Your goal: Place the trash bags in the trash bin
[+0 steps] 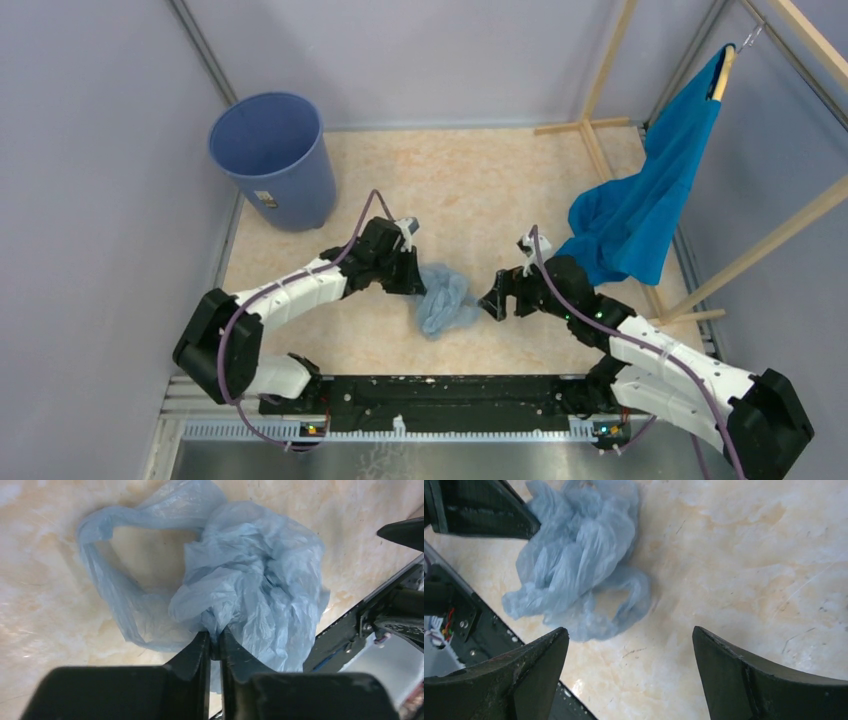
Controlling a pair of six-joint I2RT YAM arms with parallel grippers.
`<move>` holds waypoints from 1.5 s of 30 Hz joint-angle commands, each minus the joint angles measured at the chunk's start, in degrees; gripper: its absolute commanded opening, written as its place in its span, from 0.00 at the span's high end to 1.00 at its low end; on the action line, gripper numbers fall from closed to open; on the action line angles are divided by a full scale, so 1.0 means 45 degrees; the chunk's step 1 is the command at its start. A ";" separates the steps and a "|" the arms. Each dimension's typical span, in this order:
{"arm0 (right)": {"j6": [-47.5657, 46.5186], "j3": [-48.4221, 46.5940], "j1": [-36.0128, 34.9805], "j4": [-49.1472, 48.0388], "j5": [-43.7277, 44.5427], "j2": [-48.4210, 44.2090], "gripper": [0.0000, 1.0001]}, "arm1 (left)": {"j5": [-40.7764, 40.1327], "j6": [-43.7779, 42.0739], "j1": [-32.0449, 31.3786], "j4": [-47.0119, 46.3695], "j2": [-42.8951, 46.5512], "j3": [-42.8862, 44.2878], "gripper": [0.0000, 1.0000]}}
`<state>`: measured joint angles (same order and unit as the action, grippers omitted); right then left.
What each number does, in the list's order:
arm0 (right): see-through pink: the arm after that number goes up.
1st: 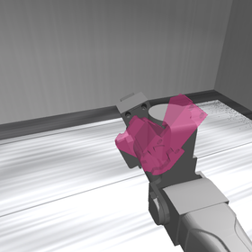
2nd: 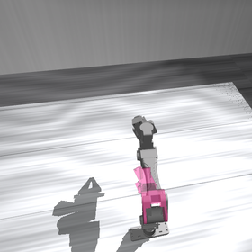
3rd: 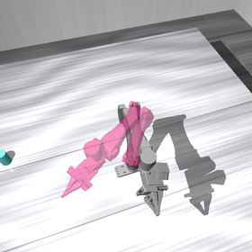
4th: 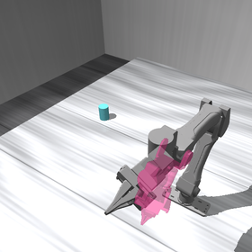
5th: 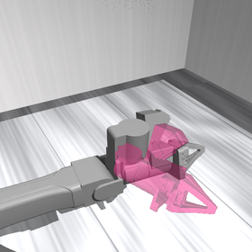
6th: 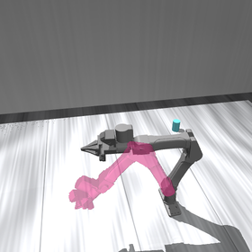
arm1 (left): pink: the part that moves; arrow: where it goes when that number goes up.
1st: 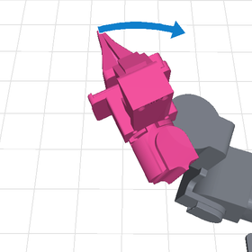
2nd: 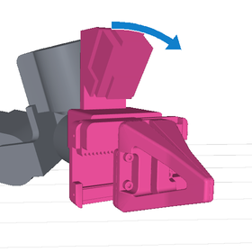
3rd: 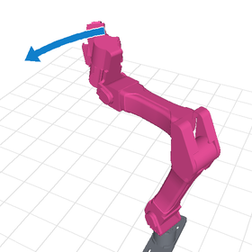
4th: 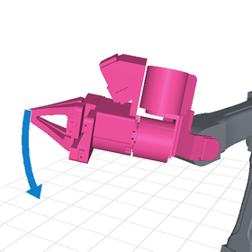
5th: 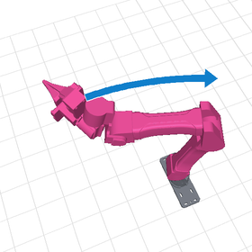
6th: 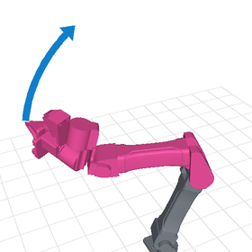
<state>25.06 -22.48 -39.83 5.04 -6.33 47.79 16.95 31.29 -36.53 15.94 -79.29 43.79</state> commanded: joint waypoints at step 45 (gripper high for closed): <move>0.6995 0.0051 0.1240 -1.2995 -0.6431 0.0615 0.01 | -0.0671 0.0752 0.0617 -0.2770 1.0171 -0.1355 1.00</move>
<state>58.50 -19.25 -34.68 -53.06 -35.81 52.10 16.12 35.81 -33.89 3.68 -33.63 35.51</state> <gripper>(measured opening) 0.985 0.008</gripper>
